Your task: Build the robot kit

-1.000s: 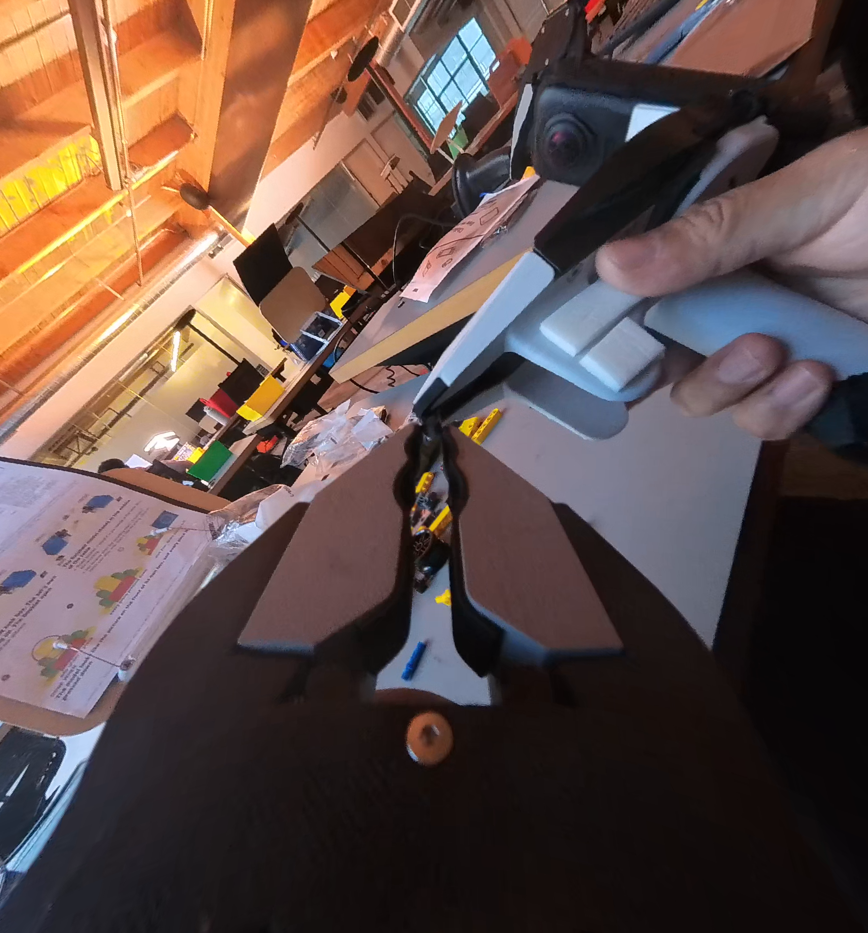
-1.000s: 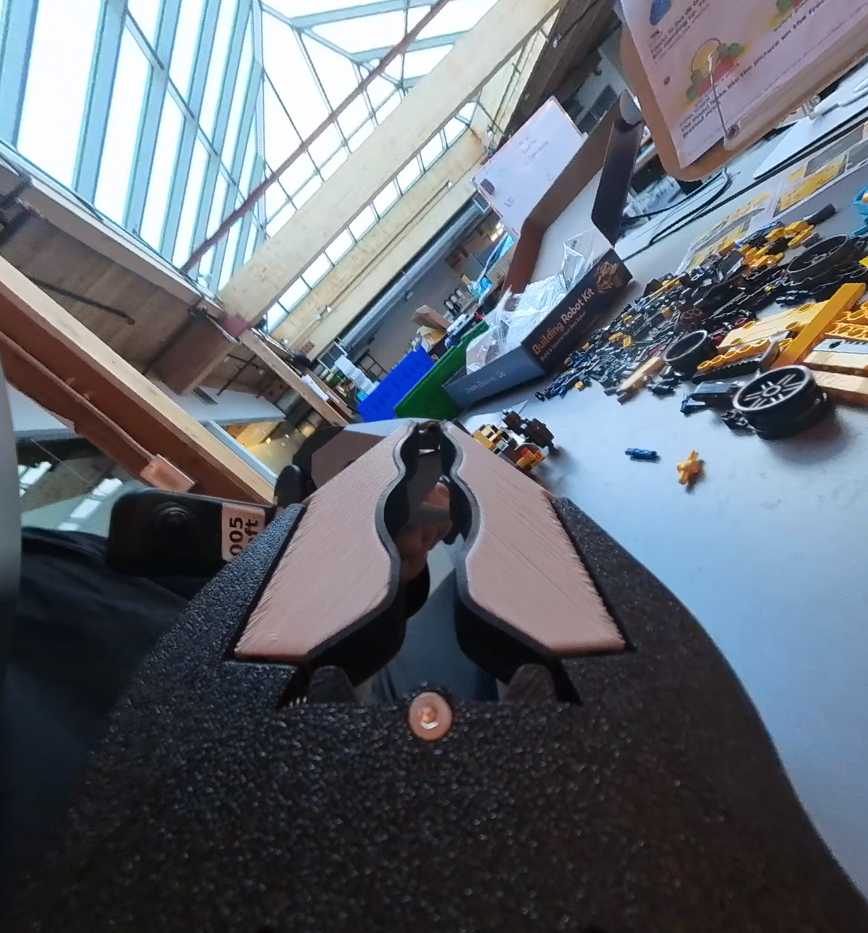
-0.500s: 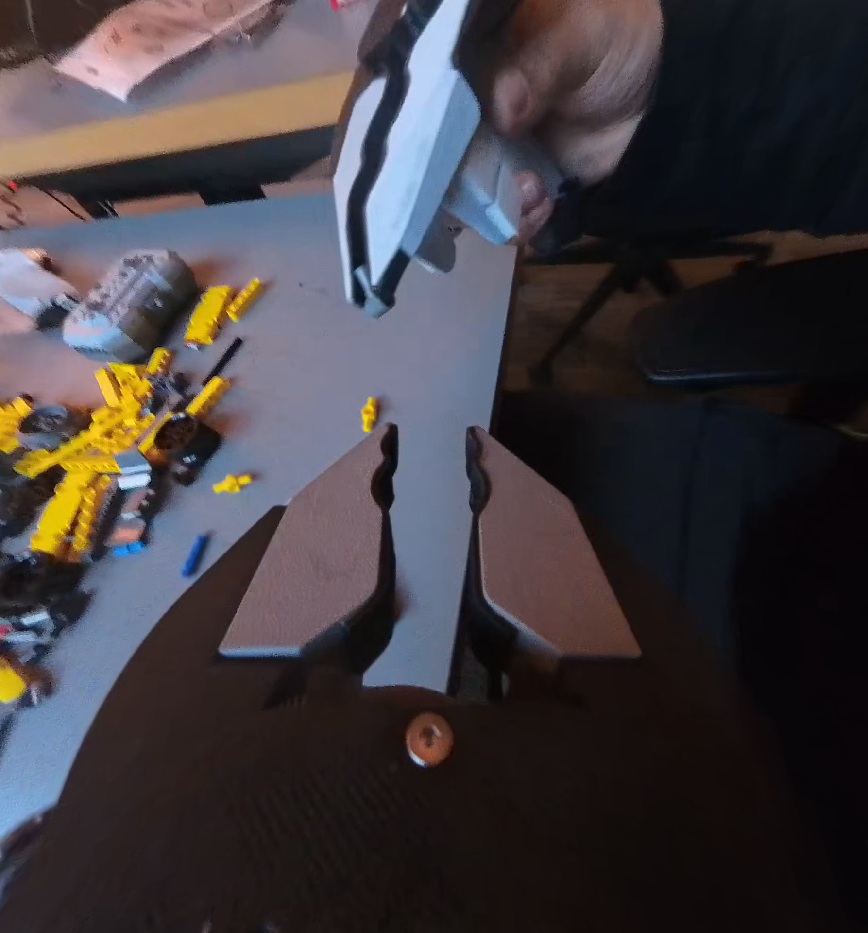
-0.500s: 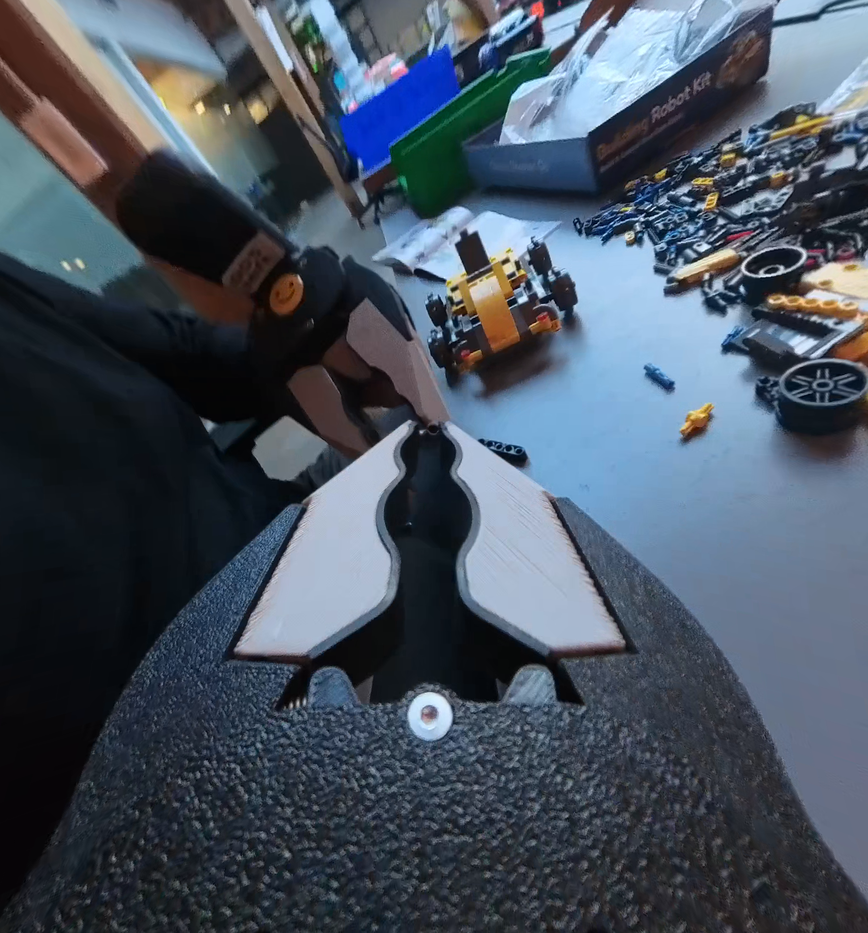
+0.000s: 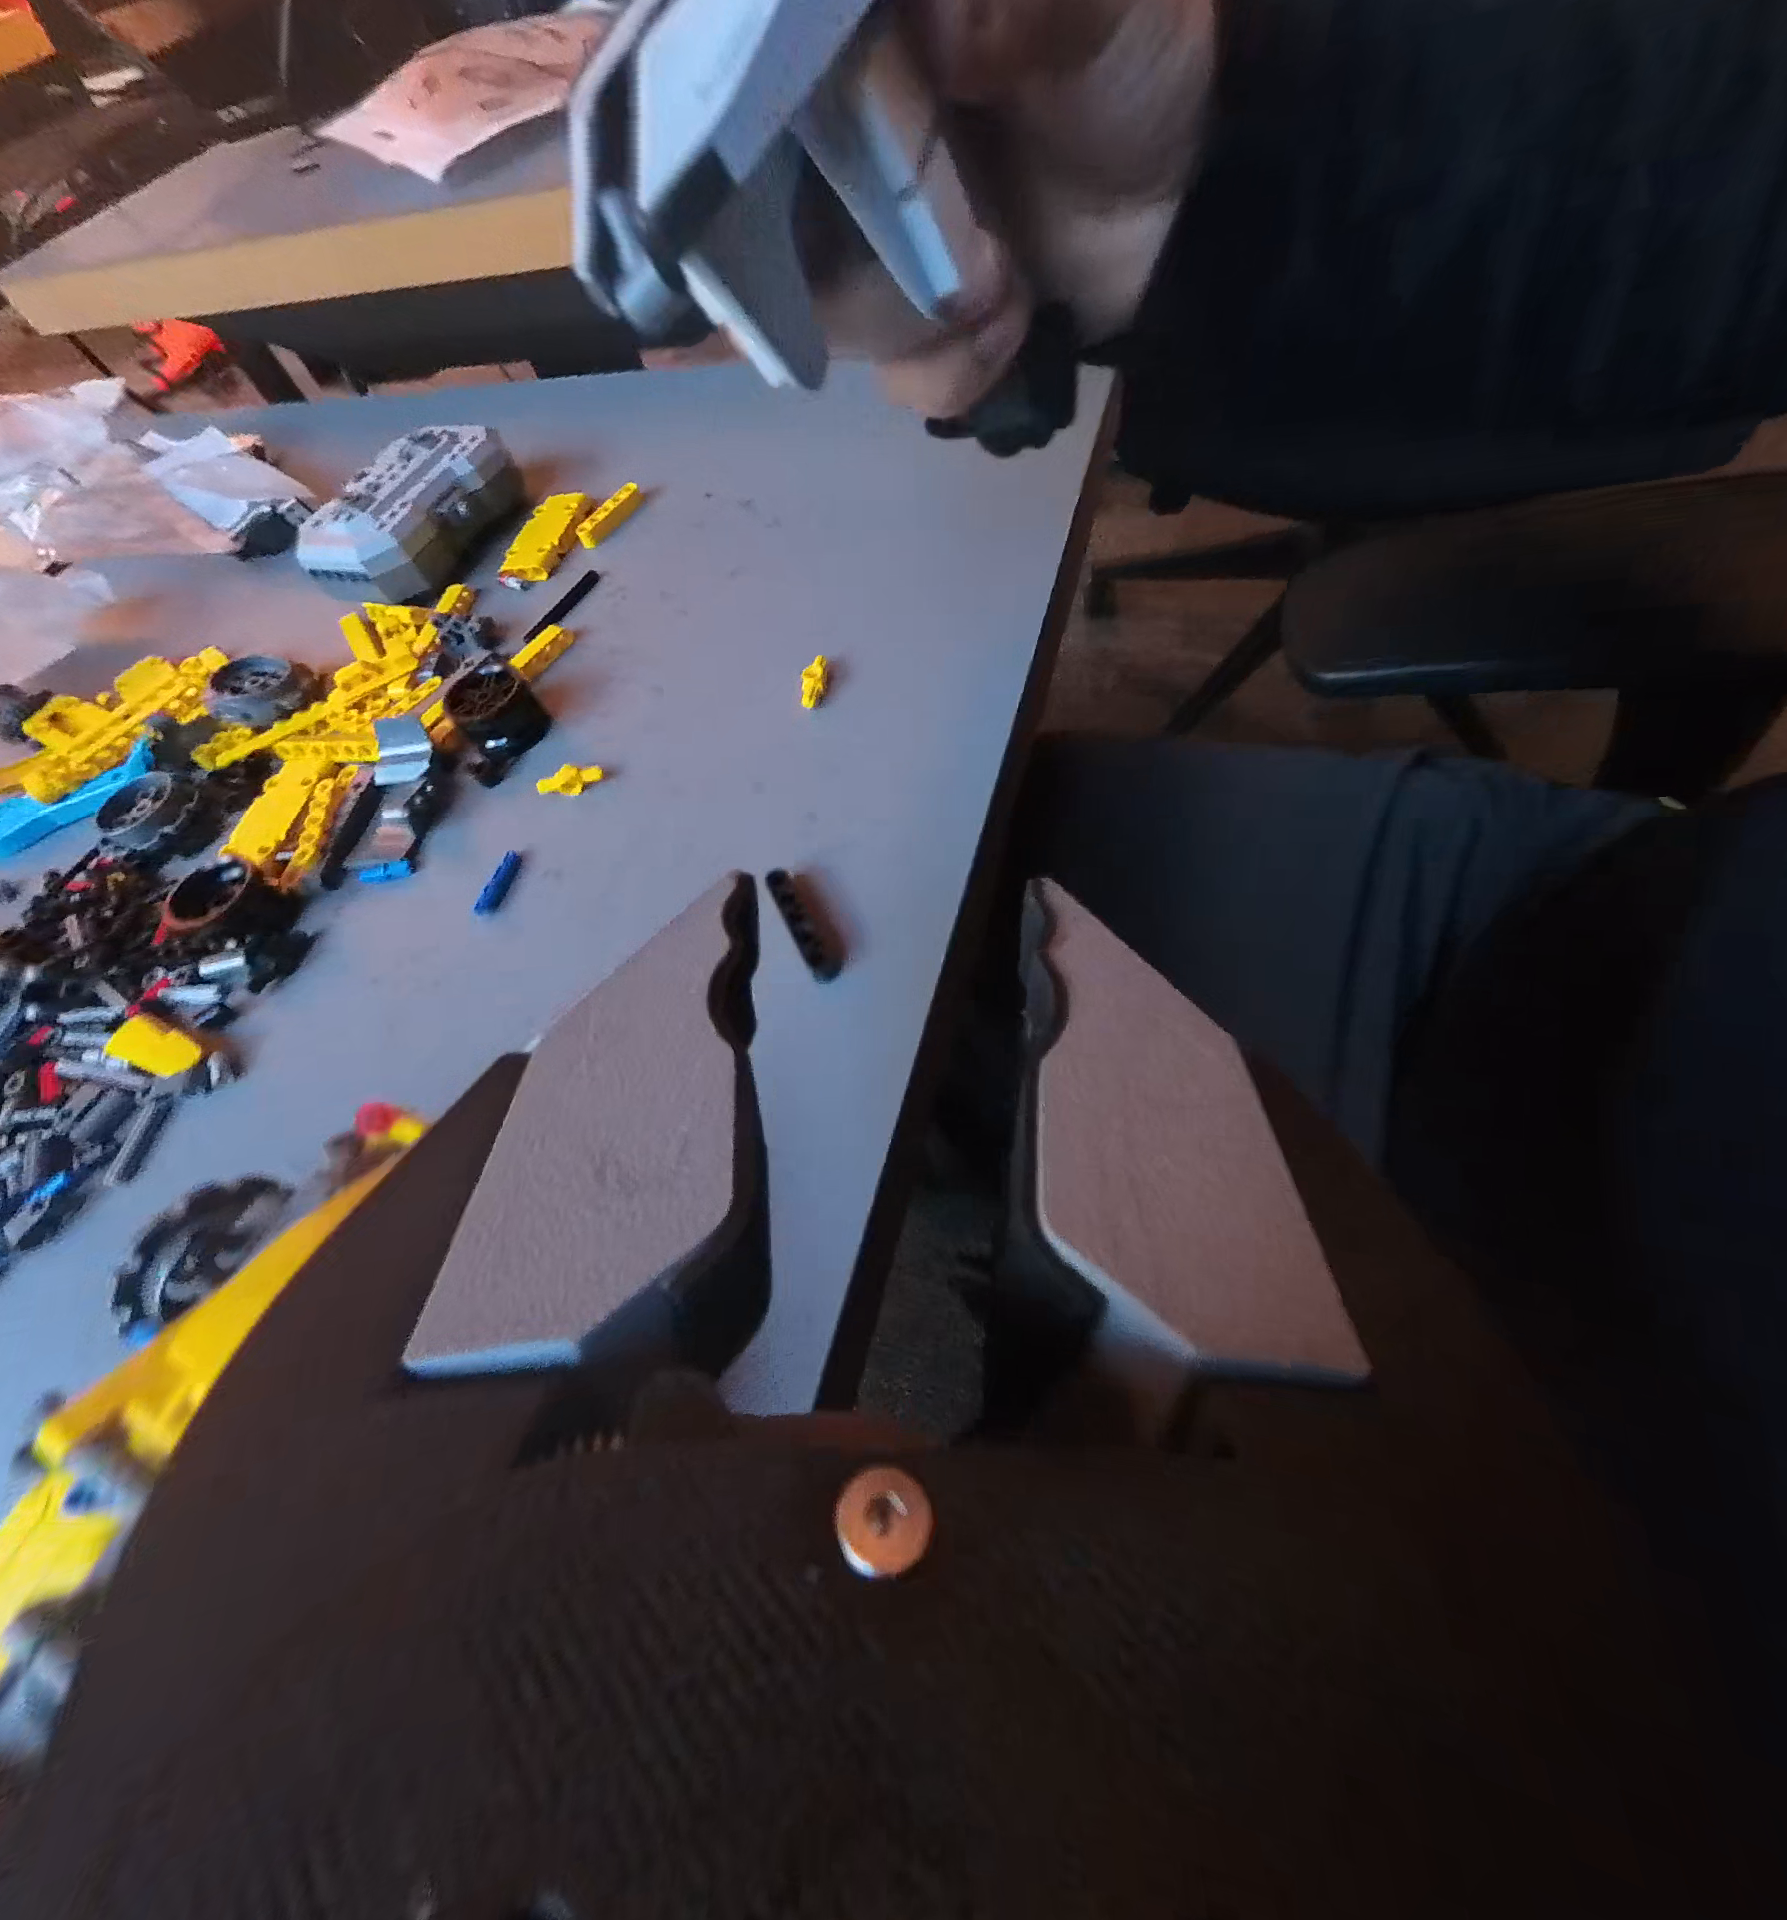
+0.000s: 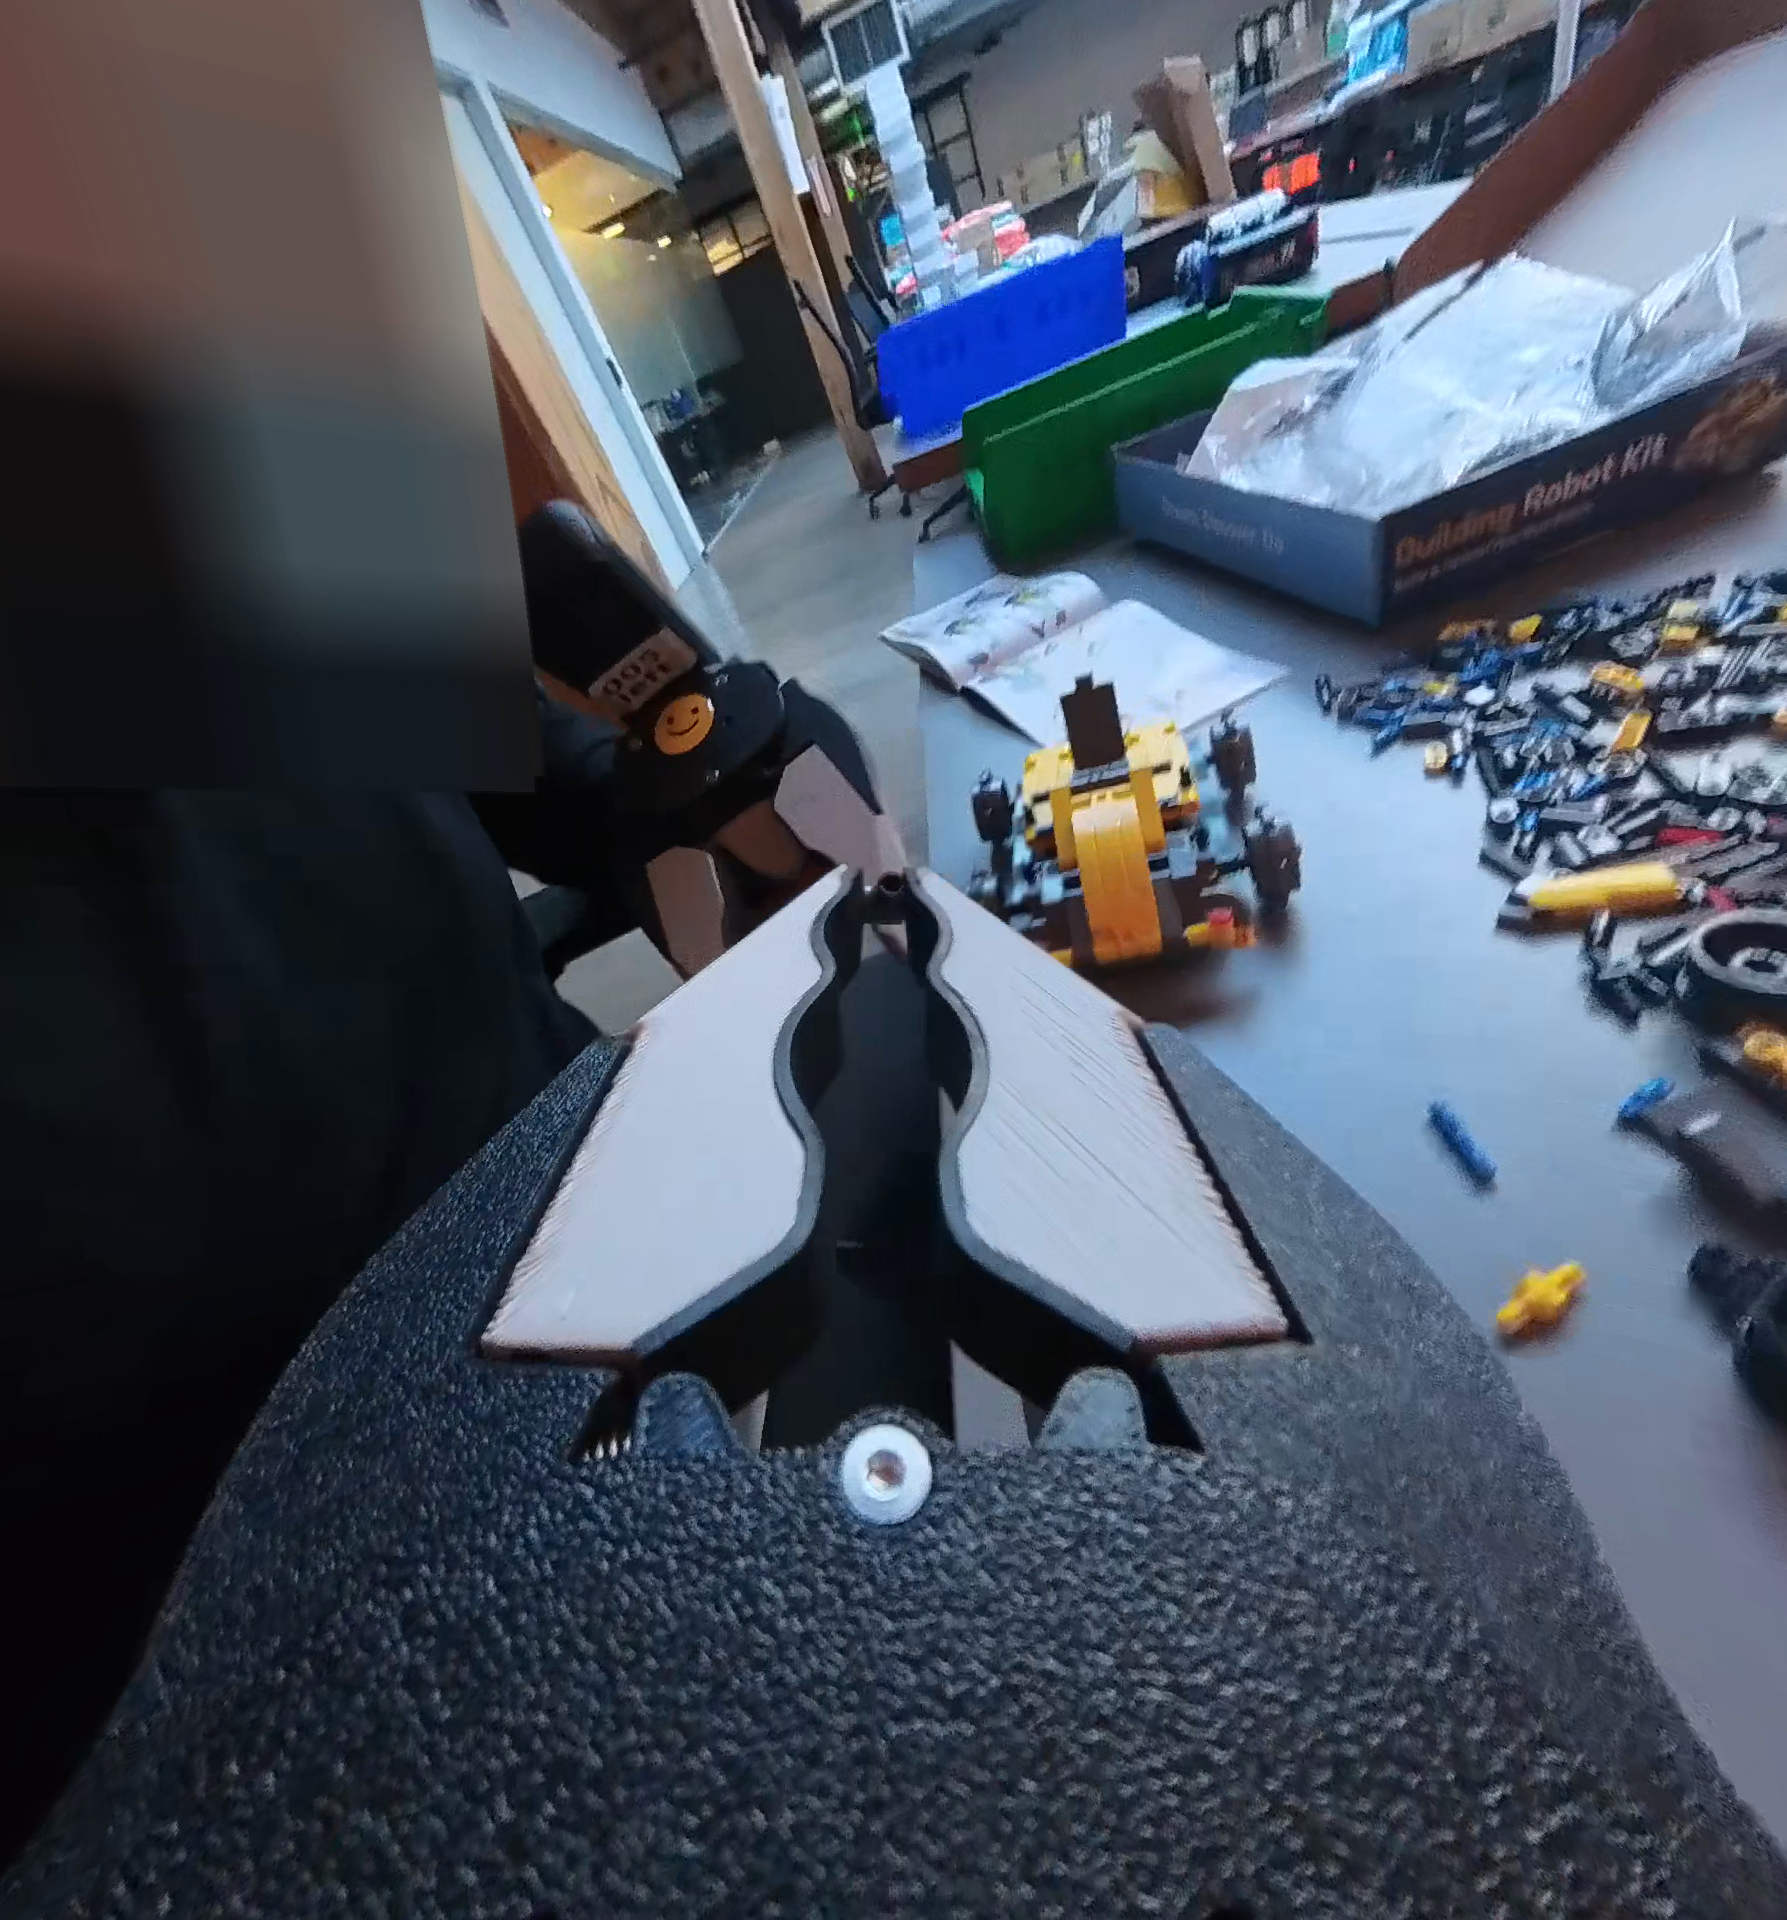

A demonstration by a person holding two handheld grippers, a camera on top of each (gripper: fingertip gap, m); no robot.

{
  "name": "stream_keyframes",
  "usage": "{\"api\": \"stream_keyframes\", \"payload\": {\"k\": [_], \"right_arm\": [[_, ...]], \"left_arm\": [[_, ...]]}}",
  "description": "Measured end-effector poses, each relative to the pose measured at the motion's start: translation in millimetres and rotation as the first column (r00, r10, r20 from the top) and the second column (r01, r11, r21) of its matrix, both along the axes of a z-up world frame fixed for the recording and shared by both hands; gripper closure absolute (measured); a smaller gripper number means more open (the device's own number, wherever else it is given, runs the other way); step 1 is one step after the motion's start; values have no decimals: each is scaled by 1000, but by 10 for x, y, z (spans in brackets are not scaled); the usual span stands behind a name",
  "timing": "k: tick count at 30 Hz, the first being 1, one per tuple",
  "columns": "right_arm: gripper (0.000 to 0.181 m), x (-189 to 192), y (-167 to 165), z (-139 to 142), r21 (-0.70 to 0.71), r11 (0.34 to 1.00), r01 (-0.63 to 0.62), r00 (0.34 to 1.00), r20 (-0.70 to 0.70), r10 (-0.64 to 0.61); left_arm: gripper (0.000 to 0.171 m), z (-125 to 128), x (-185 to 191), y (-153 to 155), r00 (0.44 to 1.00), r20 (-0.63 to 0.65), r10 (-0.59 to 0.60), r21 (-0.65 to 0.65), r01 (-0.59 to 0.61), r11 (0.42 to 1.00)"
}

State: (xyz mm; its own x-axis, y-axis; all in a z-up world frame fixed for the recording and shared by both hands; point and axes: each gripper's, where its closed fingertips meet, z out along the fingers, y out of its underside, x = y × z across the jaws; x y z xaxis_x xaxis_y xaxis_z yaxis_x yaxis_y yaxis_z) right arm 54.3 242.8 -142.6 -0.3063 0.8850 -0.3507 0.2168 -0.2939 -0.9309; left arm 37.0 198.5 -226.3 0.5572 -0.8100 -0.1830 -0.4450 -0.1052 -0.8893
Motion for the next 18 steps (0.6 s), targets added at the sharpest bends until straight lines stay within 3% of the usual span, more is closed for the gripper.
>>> {"api": "stream_keyframes", "payload": {"k": [6, 13, 18], "right_arm": [[175, -500, 236, 226, 2, 1000, 12, 997, -81, -12], [175, -1076, 310, 175, 78, 993, -86, 996, -28, 88], [175, -1376, 339, 197, 100, 982, -161, 987, 34, 159]], "left_arm": [[124, 180, -688, -132, 984, 129, 124, 71, -134, 988], [122, 183, -1045, -347, 923, 355, 151, -29, -150, 988], [123, 128, -1287, -427, 917, 346, 200, -20, -206, 978]]}}
